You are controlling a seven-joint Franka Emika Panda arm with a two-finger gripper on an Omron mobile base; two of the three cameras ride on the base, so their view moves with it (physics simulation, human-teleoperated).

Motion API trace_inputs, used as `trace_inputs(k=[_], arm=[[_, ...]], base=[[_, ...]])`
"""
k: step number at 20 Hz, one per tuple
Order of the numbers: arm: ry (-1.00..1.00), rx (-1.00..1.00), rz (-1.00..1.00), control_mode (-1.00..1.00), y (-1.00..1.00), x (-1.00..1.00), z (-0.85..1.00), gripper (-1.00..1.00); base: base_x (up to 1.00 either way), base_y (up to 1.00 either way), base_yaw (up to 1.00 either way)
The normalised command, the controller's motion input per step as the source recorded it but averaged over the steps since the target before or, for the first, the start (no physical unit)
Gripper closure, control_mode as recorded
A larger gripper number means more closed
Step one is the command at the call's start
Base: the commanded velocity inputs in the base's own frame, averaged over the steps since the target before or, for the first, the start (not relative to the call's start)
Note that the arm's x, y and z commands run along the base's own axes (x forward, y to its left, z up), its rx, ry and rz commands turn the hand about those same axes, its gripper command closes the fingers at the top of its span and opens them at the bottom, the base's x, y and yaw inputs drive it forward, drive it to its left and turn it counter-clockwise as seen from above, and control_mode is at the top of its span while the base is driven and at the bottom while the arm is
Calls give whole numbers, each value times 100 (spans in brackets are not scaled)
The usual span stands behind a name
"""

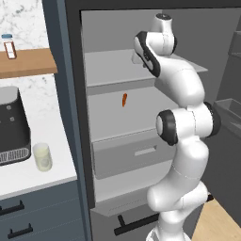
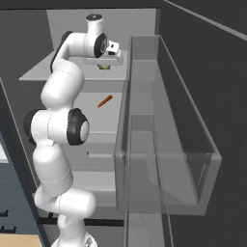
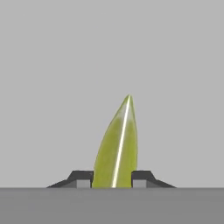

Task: Grab a lemon wedge from the fridge and one ice cube from the ice bowl, and put them in the glass of lemonade.

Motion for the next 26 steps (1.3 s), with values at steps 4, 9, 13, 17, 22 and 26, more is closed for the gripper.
trace_inputs(k=[4, 9, 13, 17, 22, 26], arm=[[0, 0, 0, -100, 0, -43, -4, 100], [0, 2, 0, -100, 0, -80, -15, 100], [-1, 3, 0, -100, 0, -100, -15, 100], [-2, 3, 0, -100, 0, -99, -1, 100], [-5, 3, 0, -100, 0, -100, 0, 100], [-5, 4, 0, -100, 0, -100, 0, 100]], base=[[0, 0, 0], [0, 0, 0], [0, 0, 0], [0, 0, 0], [0, 0, 0], [0, 0, 0]])
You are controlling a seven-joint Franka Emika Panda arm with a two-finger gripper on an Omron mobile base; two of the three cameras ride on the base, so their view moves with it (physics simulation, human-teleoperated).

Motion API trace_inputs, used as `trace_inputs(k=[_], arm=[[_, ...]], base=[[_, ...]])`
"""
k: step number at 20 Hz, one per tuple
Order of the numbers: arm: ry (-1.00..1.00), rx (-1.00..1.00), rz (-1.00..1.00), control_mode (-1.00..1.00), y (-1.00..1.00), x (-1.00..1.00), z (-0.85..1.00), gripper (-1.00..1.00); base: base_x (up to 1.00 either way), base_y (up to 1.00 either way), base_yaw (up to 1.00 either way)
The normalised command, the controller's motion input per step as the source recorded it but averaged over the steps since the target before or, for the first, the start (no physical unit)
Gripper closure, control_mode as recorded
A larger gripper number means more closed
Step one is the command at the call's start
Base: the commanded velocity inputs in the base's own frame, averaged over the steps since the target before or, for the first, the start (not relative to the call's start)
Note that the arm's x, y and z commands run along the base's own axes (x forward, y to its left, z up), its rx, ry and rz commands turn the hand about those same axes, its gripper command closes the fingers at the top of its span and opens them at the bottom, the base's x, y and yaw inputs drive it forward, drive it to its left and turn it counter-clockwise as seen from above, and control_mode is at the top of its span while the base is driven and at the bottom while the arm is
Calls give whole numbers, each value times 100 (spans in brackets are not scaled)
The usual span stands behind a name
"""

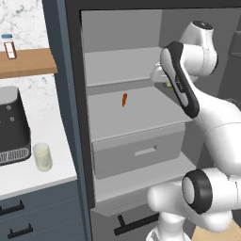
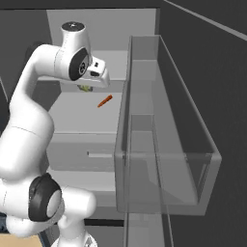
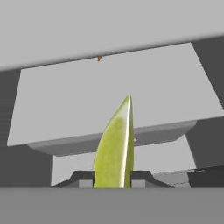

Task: Grab a lemon wedge from the fridge and one ice cube from the ice bowl, and put them in the glass of lemonade.

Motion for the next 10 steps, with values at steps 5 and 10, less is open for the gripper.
trace_inputs(k=[5, 10], arm=[[1, 2, 0, -100, 0, -100, -12, 100], [12, 0, 0, -100, 0, -98, -41, 100]], base=[[0, 0, 0], [0, 0, 0]])
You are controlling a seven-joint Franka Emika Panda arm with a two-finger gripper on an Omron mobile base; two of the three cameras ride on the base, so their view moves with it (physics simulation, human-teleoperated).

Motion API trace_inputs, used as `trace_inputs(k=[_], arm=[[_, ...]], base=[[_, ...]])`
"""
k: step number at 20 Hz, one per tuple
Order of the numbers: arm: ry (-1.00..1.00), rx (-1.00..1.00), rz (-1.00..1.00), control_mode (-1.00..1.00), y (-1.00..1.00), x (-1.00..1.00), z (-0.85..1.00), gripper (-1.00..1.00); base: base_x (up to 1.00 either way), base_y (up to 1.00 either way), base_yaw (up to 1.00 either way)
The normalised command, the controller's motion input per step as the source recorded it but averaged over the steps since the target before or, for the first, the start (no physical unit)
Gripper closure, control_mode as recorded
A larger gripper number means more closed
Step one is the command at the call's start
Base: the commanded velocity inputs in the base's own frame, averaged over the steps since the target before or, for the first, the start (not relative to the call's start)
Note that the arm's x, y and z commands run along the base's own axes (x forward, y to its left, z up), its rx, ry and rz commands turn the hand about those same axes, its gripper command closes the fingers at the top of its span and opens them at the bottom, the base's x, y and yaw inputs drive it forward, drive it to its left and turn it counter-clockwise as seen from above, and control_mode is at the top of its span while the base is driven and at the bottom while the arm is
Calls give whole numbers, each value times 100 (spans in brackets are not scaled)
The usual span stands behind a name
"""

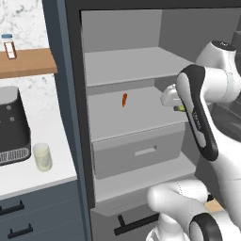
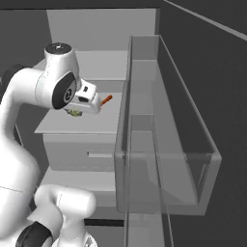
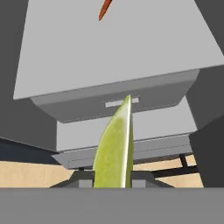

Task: Grab a lemon wedge from the fridge and one ice cube from the ice bowl, and put them in the glass of lemonade.

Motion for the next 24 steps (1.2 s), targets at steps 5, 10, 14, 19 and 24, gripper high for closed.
trace_inputs(k=[5, 10, 14, 19, 24], arm=[[17, 0, -2, -100, -2, -60, -42, 100], [13, 0, -5, -100, 0, -21, -32, 100], [6, 1, -1, -100, 0, -10, -16, 100], [0, 0, 0, -100, 6, -17, 0, 100], [0, 0, 0, 100, 0, 0, 0, 100]], base=[[0, 0, 0], [0, 0, 0], [0, 0, 0], [0, 0, 0], [-91, 73, 0]])
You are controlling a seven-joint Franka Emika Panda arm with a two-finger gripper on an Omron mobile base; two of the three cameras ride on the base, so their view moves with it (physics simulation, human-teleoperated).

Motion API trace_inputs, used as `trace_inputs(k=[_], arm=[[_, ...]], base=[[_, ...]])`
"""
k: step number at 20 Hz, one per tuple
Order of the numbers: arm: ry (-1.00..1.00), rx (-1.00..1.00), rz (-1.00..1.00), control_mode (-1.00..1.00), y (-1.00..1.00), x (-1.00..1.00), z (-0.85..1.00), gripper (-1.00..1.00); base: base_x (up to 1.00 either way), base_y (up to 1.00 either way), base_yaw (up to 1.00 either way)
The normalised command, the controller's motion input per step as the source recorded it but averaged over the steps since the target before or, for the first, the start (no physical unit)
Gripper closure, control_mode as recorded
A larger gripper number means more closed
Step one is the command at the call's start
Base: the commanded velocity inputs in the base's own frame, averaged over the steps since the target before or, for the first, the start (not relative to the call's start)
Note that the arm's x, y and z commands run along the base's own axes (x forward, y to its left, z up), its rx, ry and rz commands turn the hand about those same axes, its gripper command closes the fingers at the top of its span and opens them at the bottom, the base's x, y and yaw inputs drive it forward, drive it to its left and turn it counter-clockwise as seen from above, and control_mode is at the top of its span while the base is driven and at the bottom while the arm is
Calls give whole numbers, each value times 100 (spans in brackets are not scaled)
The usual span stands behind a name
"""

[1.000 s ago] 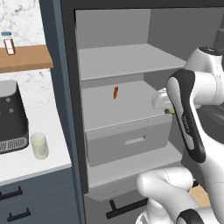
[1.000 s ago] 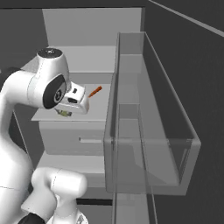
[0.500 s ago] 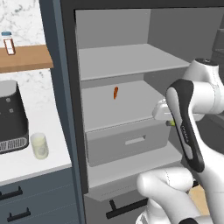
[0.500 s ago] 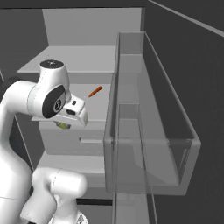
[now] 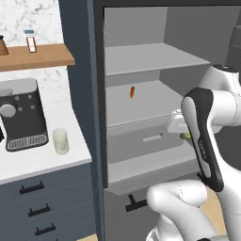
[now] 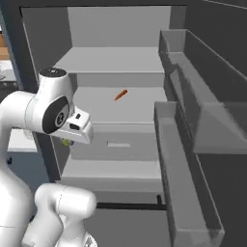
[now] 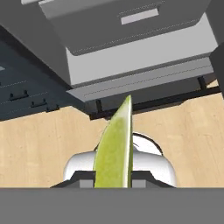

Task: Grab a lemon wedge from the fridge and one ice cube from the ice bowl, and put them in the glass of lemonade.

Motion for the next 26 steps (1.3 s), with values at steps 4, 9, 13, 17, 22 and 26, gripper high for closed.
trace_inputs(k=[4, 9, 13, 17, 22, 26], arm=[[0, 0, 0, 100, 0, 0, 0, 100], [0, 0, 0, 100, 0, 0, 0, 100], [0, 0, 0, 100, 0, 0, 0, 100], [0, 0, 0, 100, 0, 0, 0, 100], [0, 0, 0, 100, 0, 0, 0, 100], [0, 0, 0, 100, 0, 0, 0, 100]], base=[[-60, 100, 0], [0, 100, -14], [22, 100, -27], [19, 87, -27], [58, 35, -16], [83, -12, -5]])
